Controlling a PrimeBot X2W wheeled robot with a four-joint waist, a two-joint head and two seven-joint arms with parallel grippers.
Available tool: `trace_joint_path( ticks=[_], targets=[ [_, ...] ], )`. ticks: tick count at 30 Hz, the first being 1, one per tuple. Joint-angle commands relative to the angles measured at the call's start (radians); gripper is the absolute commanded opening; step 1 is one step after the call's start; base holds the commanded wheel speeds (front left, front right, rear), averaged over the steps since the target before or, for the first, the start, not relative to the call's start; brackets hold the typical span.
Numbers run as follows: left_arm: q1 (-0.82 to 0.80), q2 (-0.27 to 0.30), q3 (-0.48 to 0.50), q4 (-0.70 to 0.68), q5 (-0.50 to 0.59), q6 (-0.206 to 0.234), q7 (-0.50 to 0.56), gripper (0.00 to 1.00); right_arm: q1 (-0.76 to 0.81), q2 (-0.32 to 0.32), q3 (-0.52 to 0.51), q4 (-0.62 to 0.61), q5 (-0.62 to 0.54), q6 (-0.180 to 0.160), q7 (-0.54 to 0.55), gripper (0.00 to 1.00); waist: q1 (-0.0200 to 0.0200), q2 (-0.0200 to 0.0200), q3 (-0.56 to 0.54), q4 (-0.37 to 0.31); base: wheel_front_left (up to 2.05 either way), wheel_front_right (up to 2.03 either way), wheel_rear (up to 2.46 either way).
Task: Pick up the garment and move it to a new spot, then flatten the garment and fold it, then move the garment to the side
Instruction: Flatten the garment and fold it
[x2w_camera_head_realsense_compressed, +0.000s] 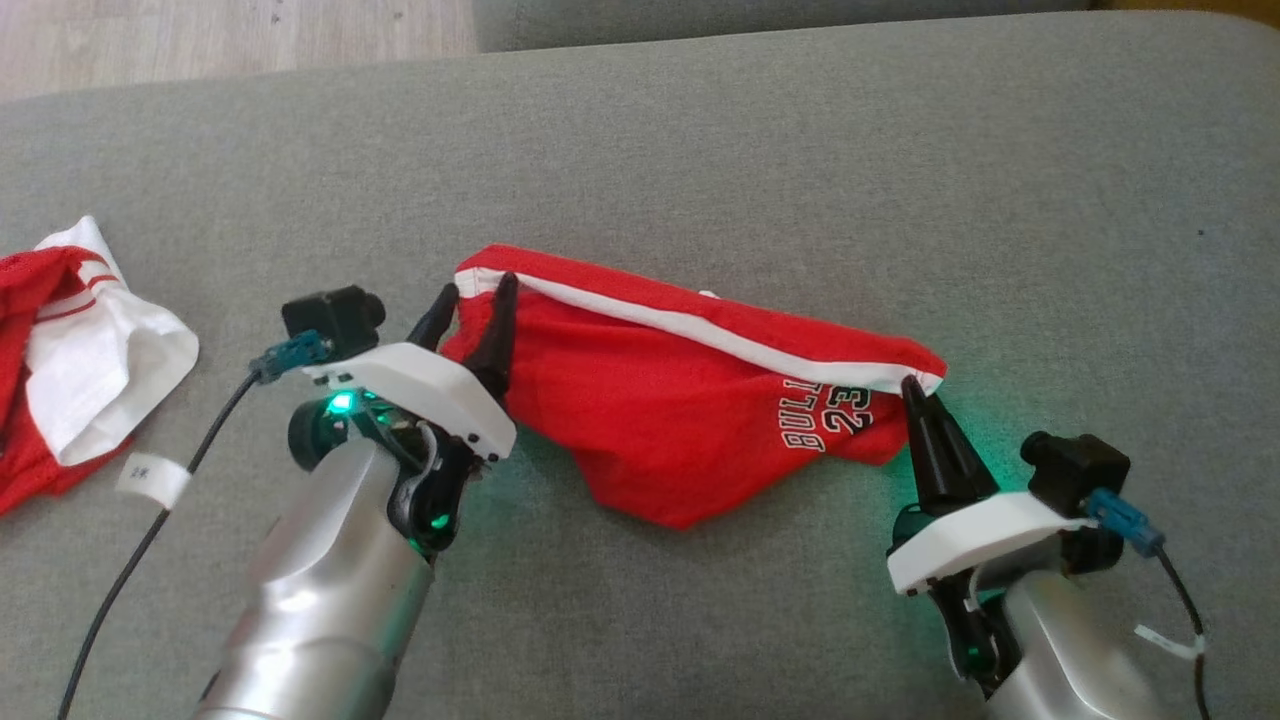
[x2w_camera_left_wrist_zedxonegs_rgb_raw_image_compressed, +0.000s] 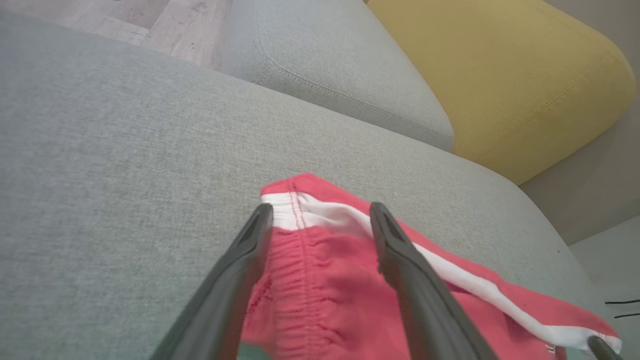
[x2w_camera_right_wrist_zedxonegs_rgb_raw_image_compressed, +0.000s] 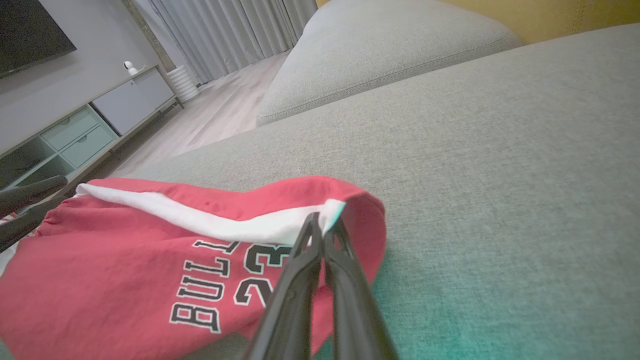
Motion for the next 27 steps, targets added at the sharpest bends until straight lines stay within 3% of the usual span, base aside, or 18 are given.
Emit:
trace_joint_path(
  ticks=[1,25,26,27],
  targets=[
    [-0.041,0.03,0.019,-0.021,-0.015,-0.006,-0.002,1.0,-0.031,-0.001,0.026,-0.03,-0.002,-0.001,-0.014,0.0,-0.0001,0.0,0.0,0.001,0.0,0.0,0.0],
    [-0.117,0.085,-0.121,0.048,-0.2,-0.006,-0.037,1.0,-0.048,-0.001,0.064,-0.042,0.01,-0.001,-0.014,0.0,-0.0001,0.0,0.033,-0.019,0.0,0.0,0.0],
    [-0.118,0.086,-0.127,0.05,-0.206,-0.006,-0.04,0.86,-0.048,-0.001,0.064,-0.042,0.011,-0.001,-0.014,0.0,-0.0001,0.0,0.034,-0.019,0.0,0.0,0.0],
    [-0.119,0.087,-0.134,0.05,-0.212,-0.006,-0.042,0.43,-0.049,-0.001,0.065,-0.042,0.012,-0.001,-0.014,0.0,-0.0001,0.0,0.035,-0.019,0.0,0.0,0.0]
  ],
)
